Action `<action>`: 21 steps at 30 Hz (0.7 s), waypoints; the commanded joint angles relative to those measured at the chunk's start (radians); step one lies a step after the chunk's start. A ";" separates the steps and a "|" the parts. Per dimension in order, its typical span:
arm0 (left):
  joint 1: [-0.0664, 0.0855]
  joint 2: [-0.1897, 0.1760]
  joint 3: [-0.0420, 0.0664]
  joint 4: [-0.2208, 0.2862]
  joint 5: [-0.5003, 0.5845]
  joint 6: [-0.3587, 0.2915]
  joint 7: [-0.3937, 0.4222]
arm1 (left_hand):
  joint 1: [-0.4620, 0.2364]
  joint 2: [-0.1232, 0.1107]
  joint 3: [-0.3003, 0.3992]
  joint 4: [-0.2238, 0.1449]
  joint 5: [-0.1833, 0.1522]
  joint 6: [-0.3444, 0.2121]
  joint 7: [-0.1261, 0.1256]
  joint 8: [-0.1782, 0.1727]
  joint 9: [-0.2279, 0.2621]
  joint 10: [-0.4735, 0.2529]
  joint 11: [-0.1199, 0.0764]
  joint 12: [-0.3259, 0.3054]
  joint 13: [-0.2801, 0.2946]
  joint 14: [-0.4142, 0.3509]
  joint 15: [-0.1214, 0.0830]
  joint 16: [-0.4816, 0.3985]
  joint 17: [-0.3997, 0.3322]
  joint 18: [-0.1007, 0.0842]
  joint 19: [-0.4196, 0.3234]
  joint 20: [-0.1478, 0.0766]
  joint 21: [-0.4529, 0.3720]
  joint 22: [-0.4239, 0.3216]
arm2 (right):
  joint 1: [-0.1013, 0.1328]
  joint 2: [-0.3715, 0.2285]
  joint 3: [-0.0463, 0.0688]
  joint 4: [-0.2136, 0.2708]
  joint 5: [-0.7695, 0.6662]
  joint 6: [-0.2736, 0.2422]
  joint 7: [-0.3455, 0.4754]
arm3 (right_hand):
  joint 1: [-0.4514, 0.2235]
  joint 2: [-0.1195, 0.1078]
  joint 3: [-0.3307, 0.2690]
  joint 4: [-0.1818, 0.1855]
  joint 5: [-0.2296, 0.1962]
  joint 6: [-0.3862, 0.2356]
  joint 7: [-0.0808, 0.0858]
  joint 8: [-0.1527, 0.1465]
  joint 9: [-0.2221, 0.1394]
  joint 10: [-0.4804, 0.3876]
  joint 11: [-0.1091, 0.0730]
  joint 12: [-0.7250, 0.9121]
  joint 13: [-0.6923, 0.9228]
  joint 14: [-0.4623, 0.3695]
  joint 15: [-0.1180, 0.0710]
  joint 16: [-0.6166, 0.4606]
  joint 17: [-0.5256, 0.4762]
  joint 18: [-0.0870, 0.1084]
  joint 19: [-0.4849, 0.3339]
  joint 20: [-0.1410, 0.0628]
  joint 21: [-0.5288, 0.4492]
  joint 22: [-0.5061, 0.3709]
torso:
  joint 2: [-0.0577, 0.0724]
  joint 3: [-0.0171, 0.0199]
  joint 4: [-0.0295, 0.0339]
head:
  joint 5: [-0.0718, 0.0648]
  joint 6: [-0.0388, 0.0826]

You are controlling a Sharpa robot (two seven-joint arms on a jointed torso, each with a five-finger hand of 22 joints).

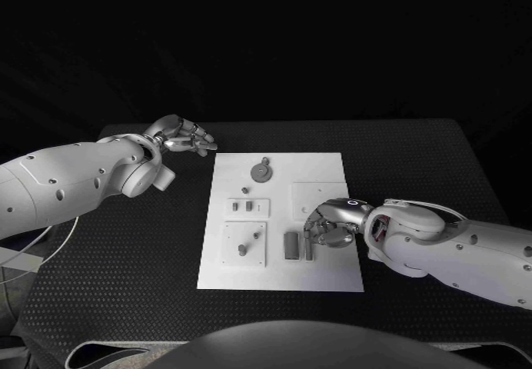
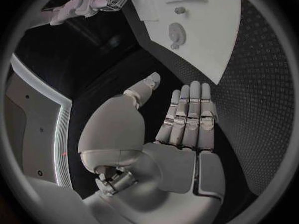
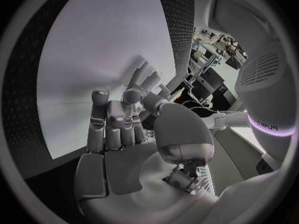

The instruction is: Assemble the parts on the task board

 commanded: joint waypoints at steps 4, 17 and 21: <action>0.001 0.002 0.000 0.001 -0.002 0.013 0.005 | -0.006 0.008 0.001 0.008 -0.001 -0.006 0.000 0.005 -0.001 -0.007 0.001 -0.003 -0.002 0.007 0.000 -0.005 0.001 -0.006 -0.004 0.004 0.003 -0.002 | -0.006 0.006 -0.002 -0.001 -0.047 -0.037 -0.029 | -0.003 -0.019 -0.004 -0.010 -0.002 0.032 -0.003 0.017 0.005 -0.004 -0.008 0.006 0.002 -0.005 -0.005 0.008 0.002 0.015 -0.003 -0.003 0.005 0.019 | 0.000 0.0001 0.0000 | 0.000 0.000; 0.001 0.000 0.000 0.005 -0.002 0.016 0.002 | -0.005 0.008 0.001 0.008 -0.001 -0.007 0.000 0.004 -0.002 -0.007 0.001 -0.003 -0.002 0.007 0.000 -0.006 0.002 -0.006 -0.004 0.004 0.003 -0.002 | -0.013 0.008 -0.002 0.004 -0.089 -0.065 -0.048 | 0.055 -0.111 -0.007 -0.022 -0.002 0.114 -0.033 0.081 0.044 0.013 -0.036 0.013 -0.003 0.007 -0.025 0.009 -0.001 0.015 0.008 -0.007 0.010 0.016 | 0.000 0.0001 0.0001 | 0.000 0.000; 0.001 0.000 0.000 0.003 -0.002 0.016 0.002 | -0.005 0.008 0.001 0.008 -0.001 -0.007 0.000 0.004 -0.002 -0.007 0.001 -0.003 -0.002 0.007 0.000 -0.006 0.002 -0.006 -0.004 0.004 0.003 -0.002 | -0.016 0.011 -0.002 0.003 -0.093 -0.071 -0.048 | 0.062 -0.105 -0.011 -0.024 -0.002 0.119 -0.039 0.093 0.059 0.017 -0.041 0.014 -0.005 0.009 -0.028 0.009 -0.002 0.015 0.011 -0.006 0.010 0.014 | 0.001 0.0002 0.0001 | 0.000 0.000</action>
